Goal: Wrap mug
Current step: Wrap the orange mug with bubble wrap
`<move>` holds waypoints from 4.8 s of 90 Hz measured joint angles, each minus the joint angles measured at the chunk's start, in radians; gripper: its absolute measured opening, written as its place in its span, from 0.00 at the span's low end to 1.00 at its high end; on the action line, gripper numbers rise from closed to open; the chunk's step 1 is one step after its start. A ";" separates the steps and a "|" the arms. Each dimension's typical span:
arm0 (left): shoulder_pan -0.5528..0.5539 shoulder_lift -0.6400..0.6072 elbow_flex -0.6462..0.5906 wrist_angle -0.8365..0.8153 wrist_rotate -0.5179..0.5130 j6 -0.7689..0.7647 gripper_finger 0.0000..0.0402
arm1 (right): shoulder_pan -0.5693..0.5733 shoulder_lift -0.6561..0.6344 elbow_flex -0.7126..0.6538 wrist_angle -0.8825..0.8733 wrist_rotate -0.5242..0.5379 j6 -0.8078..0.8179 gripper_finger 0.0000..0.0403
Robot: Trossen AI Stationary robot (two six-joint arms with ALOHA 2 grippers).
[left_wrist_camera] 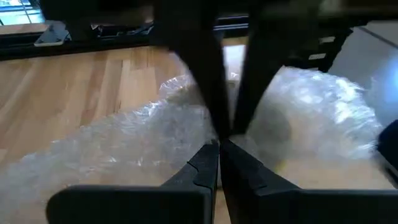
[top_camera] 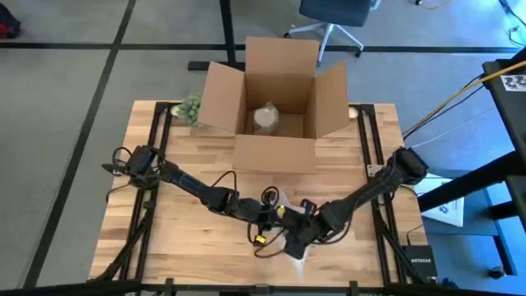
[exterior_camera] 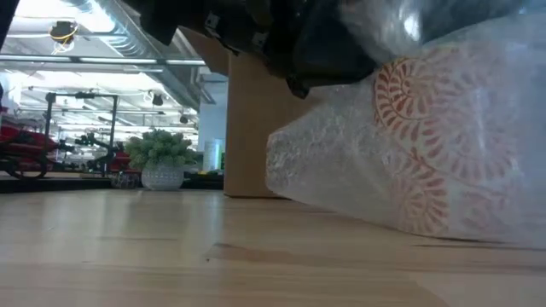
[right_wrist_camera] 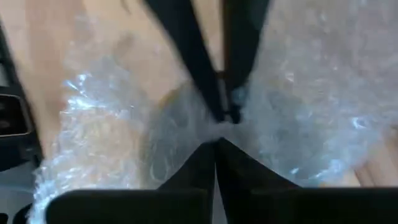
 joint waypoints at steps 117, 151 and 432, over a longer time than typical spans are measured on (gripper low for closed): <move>-0.005 -0.005 0.000 0.001 0.007 -0.006 0.00 | -0.003 0.084 0.200 -0.175 0.036 -0.106 0.00; -0.007 -0.005 0.000 0.004 0.017 -0.006 0.00 | -0.010 0.027 0.186 -0.236 0.111 -0.095 0.00; -0.006 -0.005 0.000 0.014 0.011 -0.059 0.00 | 0.288 -0.014 0.093 -0.290 0.516 0.365 0.00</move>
